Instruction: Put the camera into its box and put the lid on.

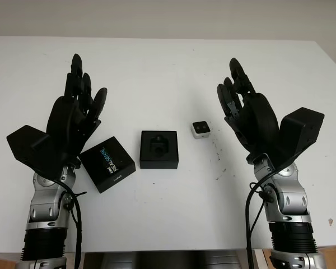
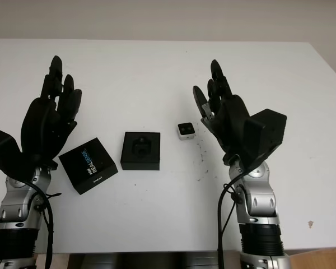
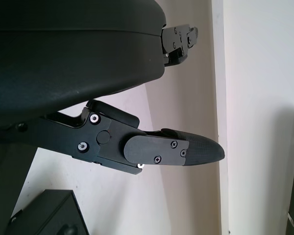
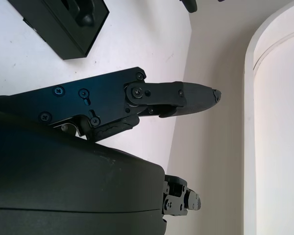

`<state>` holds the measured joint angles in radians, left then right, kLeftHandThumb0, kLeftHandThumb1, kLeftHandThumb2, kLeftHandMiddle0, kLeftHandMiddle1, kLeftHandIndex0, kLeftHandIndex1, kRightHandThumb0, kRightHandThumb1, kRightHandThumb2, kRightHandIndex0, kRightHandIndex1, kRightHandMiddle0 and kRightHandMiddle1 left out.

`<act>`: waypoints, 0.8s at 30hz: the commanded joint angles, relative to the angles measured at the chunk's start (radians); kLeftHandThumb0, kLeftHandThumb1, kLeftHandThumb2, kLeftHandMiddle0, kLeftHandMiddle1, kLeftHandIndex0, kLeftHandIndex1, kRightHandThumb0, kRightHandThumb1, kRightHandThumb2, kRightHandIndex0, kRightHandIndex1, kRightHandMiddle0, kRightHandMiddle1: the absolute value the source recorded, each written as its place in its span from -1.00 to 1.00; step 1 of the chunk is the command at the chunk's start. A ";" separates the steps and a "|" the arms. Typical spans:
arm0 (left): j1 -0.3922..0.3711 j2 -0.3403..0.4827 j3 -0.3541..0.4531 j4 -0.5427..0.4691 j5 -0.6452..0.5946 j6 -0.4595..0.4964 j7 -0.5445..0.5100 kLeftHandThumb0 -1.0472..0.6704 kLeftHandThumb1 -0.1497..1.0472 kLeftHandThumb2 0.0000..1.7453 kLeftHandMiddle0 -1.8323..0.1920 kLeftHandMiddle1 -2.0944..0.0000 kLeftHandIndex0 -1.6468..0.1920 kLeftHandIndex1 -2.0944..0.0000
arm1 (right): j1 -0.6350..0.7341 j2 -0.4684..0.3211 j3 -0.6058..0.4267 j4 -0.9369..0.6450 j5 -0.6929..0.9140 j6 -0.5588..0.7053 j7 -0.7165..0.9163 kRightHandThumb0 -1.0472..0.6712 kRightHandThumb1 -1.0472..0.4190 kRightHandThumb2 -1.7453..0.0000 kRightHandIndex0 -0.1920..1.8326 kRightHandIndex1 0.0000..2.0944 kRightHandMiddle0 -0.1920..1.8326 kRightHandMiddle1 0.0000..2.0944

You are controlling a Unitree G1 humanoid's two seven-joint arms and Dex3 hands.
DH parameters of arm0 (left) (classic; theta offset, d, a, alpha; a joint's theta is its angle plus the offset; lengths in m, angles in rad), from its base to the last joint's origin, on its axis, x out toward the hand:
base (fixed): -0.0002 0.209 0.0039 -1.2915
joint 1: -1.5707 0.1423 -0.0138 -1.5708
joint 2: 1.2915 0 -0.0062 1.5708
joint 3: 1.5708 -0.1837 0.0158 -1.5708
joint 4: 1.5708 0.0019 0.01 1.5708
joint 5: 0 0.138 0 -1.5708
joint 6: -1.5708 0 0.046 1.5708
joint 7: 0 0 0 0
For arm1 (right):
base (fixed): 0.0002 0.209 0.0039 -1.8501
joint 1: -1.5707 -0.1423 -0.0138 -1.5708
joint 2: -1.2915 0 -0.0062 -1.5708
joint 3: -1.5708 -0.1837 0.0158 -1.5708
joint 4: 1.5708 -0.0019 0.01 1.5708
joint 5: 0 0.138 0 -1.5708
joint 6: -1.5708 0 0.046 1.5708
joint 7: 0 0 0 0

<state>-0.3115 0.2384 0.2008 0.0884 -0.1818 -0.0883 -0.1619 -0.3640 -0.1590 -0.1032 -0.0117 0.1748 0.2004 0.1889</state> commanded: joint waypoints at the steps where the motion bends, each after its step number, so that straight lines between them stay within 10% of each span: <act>1: -0.006 -0.004 0.004 -0.028 -0.014 0.004 -0.005 -0.55 1.00 -0.69 0.96 0.95 0.94 0.97 | -0.013 -0.005 0.005 -0.021 -0.003 0.006 -0.001 -0.50 -1.00 0.63 -0.92 -0.94 -0.90 -0.94; 9: 0.014 -0.005 0.002 -0.040 -0.034 0.009 -0.027 -0.52 1.00 -0.62 1.00 0.98 0.99 0.99 | -0.027 -0.047 0.038 -0.006 -0.071 -0.007 0.008 -0.52 -1.00 0.77 -0.82 -0.90 -0.83 -0.91; 18: 0.036 -0.010 0.008 -0.046 -0.038 -0.025 -0.037 -0.48 1.00 -0.60 1.00 0.98 0.98 0.98 | -0.297 -0.418 0.225 0.184 -0.520 -0.187 0.164 -0.59 -0.75 0.95 -0.62 -0.83 -0.61 -0.79; 24: 0.042 -0.024 0.009 -0.060 -0.058 -0.003 -0.036 -0.48 1.00 -0.61 1.00 0.98 0.99 0.99 | -0.458 -0.496 0.318 0.367 -0.620 -0.314 0.277 -0.53 -0.65 0.96 -0.62 -0.85 -0.63 -0.81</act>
<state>-0.2741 0.2188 0.2049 0.0507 -0.2316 -0.0940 -0.1962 -0.7923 -0.6349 0.1978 0.3257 -0.4320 -0.0915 0.4541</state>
